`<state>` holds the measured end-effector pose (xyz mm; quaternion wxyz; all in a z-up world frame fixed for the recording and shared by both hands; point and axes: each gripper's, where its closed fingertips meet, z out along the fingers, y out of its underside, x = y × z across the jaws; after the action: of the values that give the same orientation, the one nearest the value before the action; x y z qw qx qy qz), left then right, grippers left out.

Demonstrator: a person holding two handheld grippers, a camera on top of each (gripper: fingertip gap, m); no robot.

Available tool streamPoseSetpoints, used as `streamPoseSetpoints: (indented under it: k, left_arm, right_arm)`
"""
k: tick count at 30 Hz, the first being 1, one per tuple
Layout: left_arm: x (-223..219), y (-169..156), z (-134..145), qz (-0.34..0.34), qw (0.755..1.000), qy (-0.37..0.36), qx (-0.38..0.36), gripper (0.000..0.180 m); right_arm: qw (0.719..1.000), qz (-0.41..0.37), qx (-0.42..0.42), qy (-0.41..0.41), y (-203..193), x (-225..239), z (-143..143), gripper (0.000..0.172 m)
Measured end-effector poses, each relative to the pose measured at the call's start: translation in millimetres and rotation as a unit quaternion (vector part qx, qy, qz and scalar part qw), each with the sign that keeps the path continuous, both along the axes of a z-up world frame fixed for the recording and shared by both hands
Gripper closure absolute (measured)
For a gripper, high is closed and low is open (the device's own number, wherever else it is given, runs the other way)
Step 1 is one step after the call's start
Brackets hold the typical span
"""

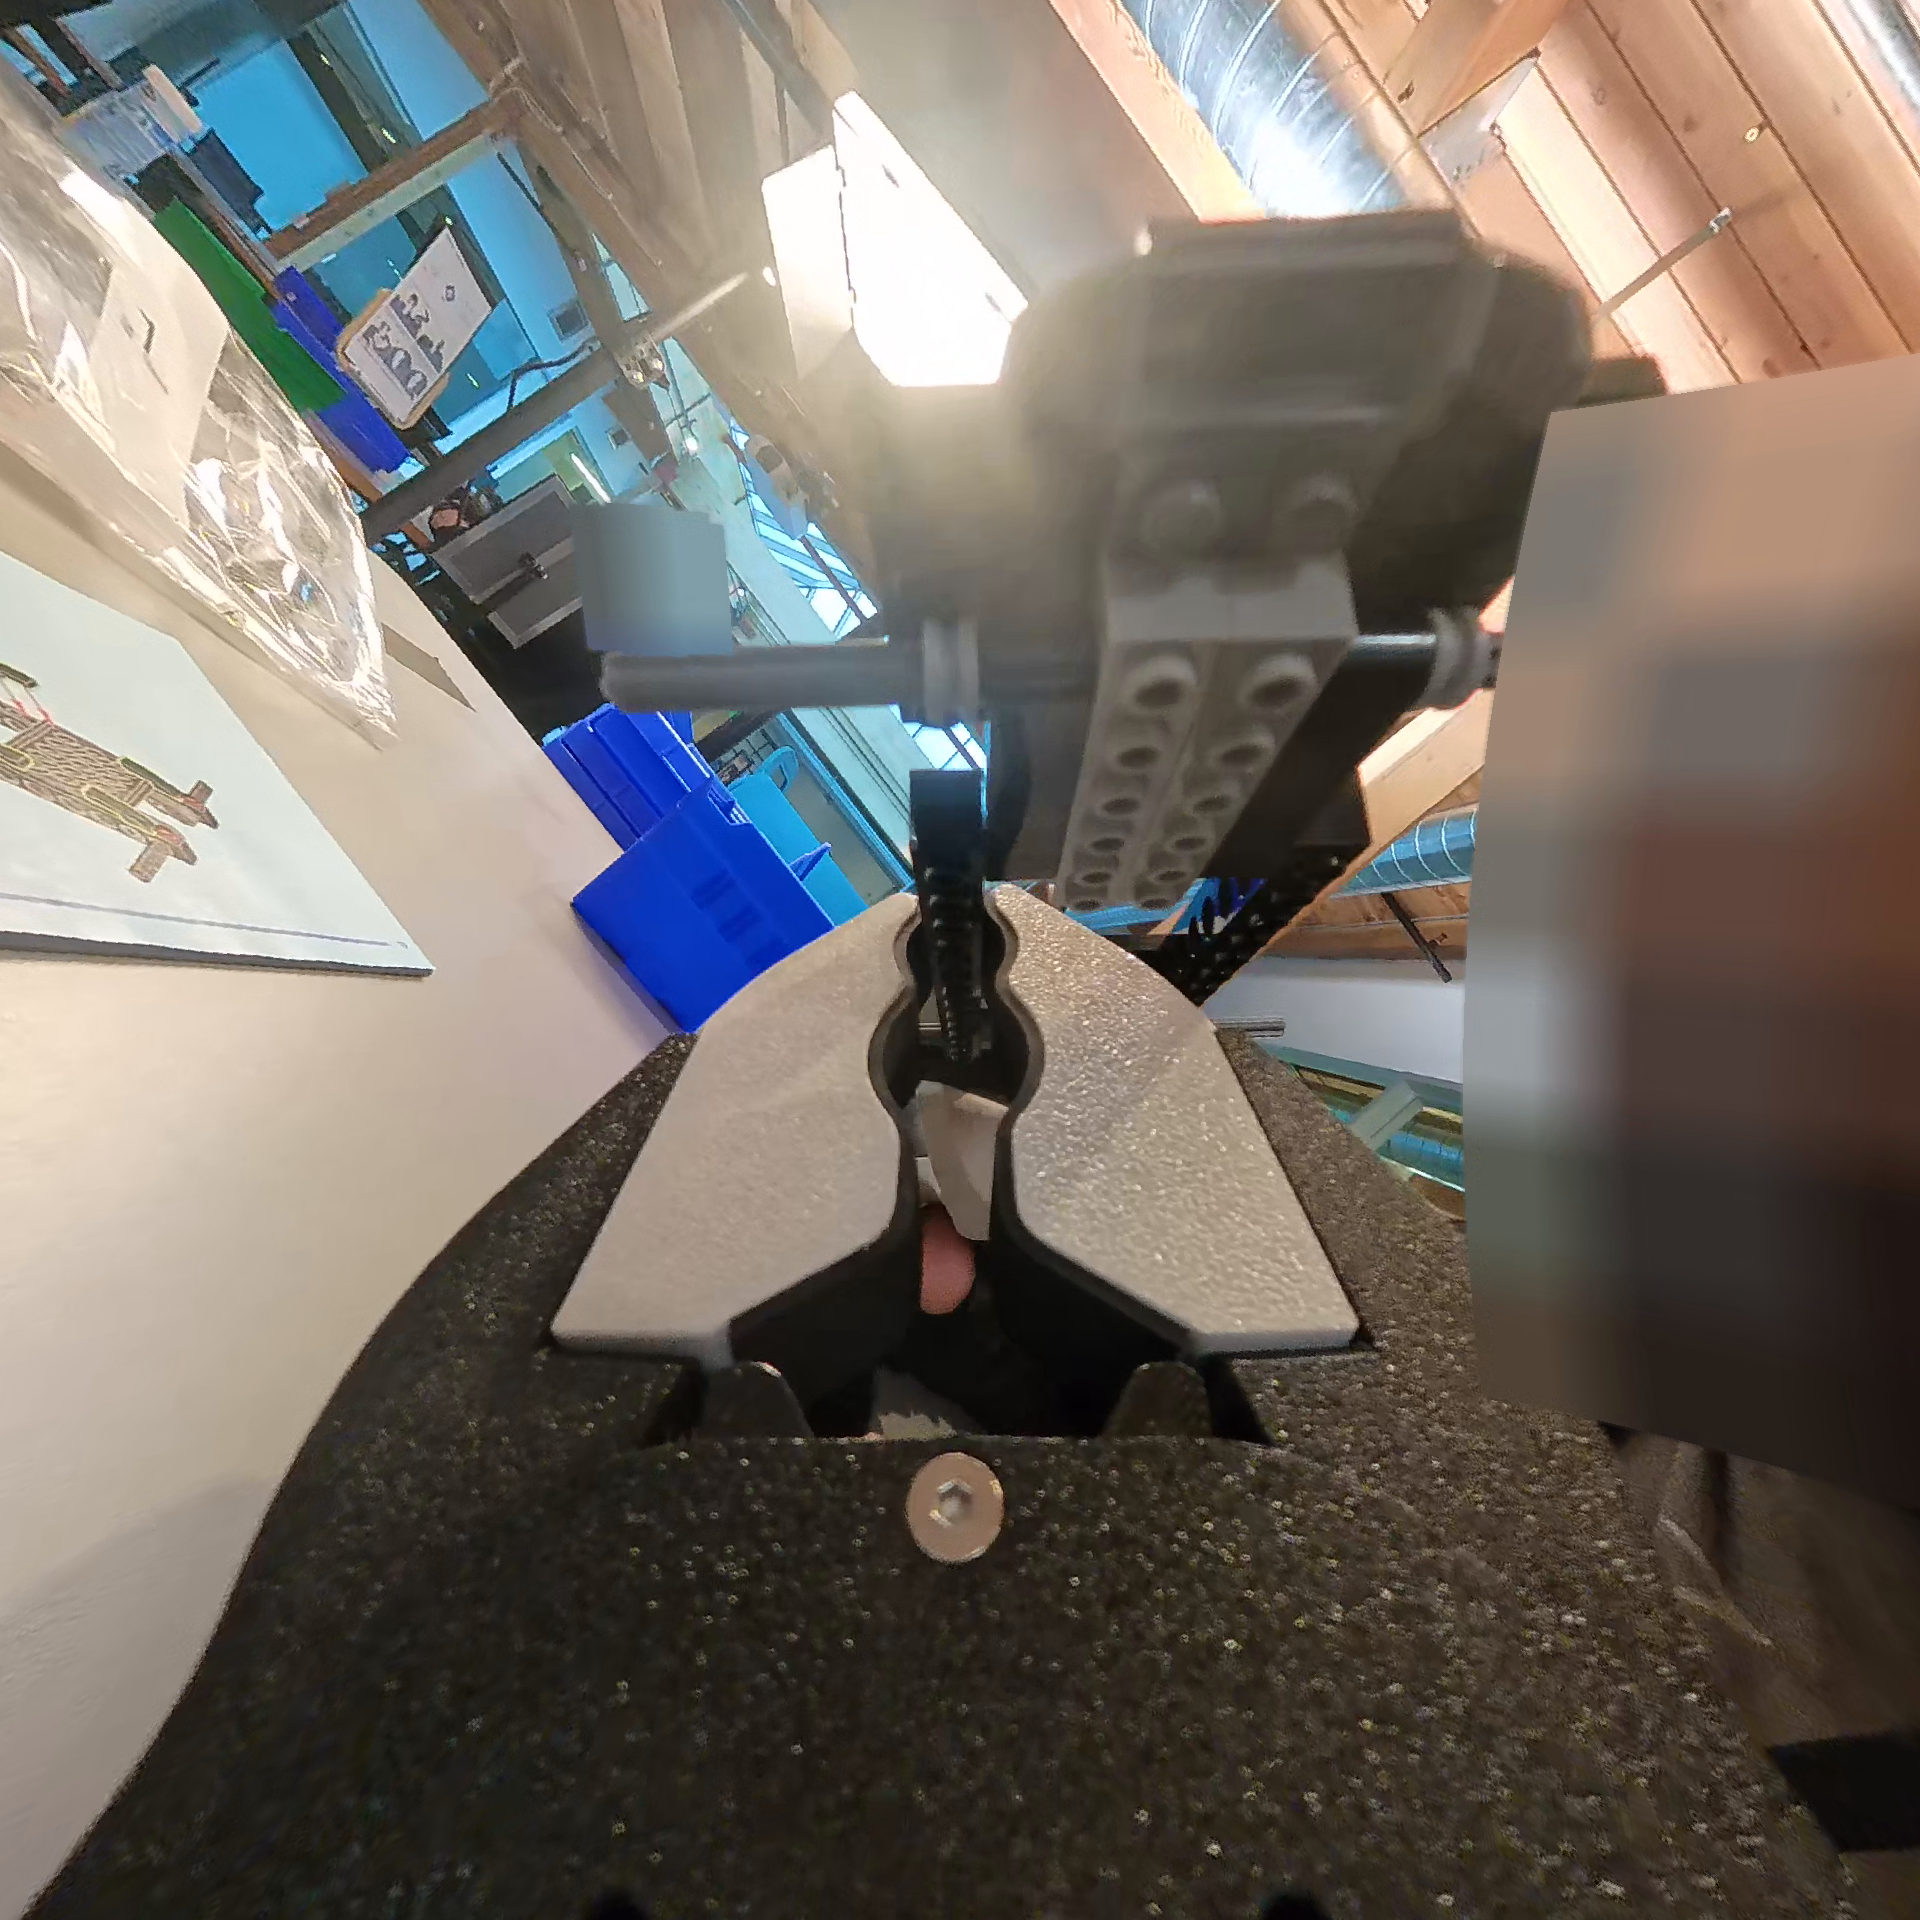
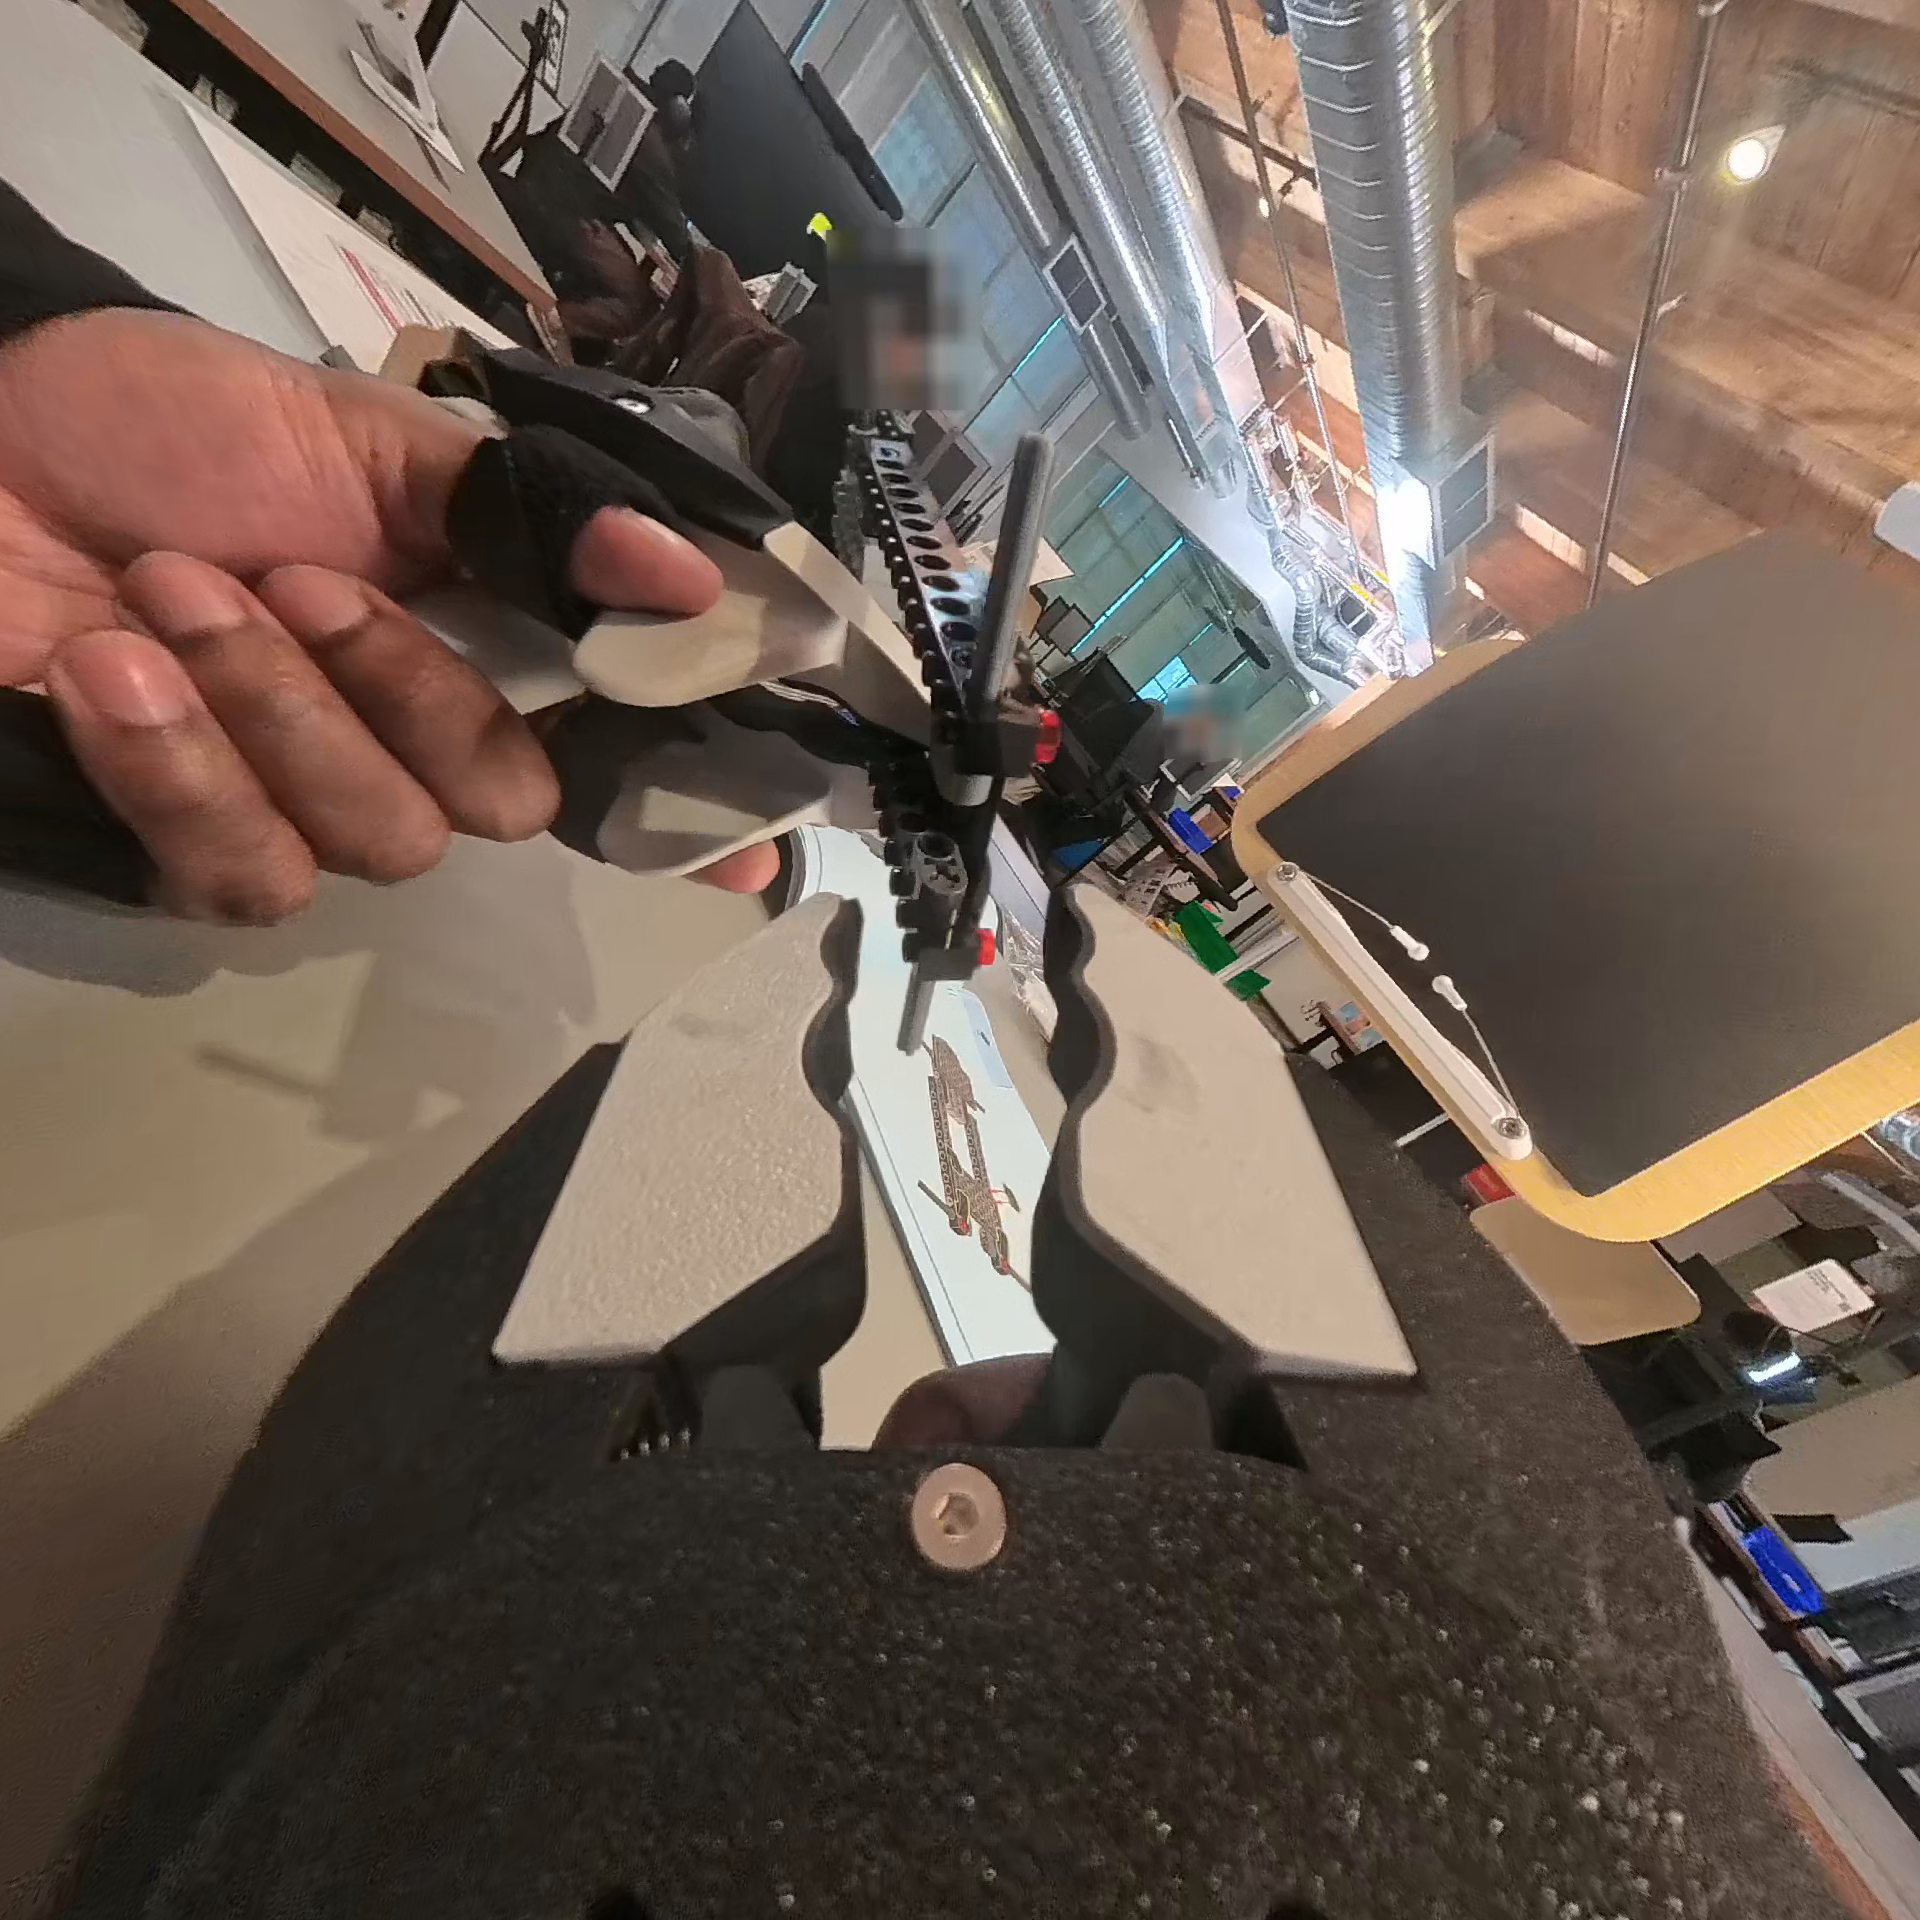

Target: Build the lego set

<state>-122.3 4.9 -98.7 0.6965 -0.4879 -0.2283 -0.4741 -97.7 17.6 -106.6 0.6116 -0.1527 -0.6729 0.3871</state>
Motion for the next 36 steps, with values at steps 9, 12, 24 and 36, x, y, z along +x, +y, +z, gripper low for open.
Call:
streamPoseSetpoints:
  k: [9,12,24,36]
  left_arm:
    - [12.2,2.3,1.4,-0.027,1.0,0.011,0.003,0.173]
    - [11.8,2.5,1.1,-0.019,1.0,0.014,0.001,0.172]
    - [3.6,4.1,-5.4,0.011,1.0,-0.001,-0.025,0.172]
    - [-3.0,4.7,-11.9,0.013,0.999,-0.009,-0.044,0.173]
  right_arm:
    - [1.0,0.01,0.014,0.012,-4.8,2.2,-0.1,0.153]
    - [1.0,0.021,0.004,-0.004,-3.9,1.3,-0.5,0.154]
    - [1.0,-0.017,0.0,-0.016,1.2,-6.7,-8.5,0.148]
    - [1.0,-0.017,0.018,0.003,1.0,2.2,-4.9,0.144]
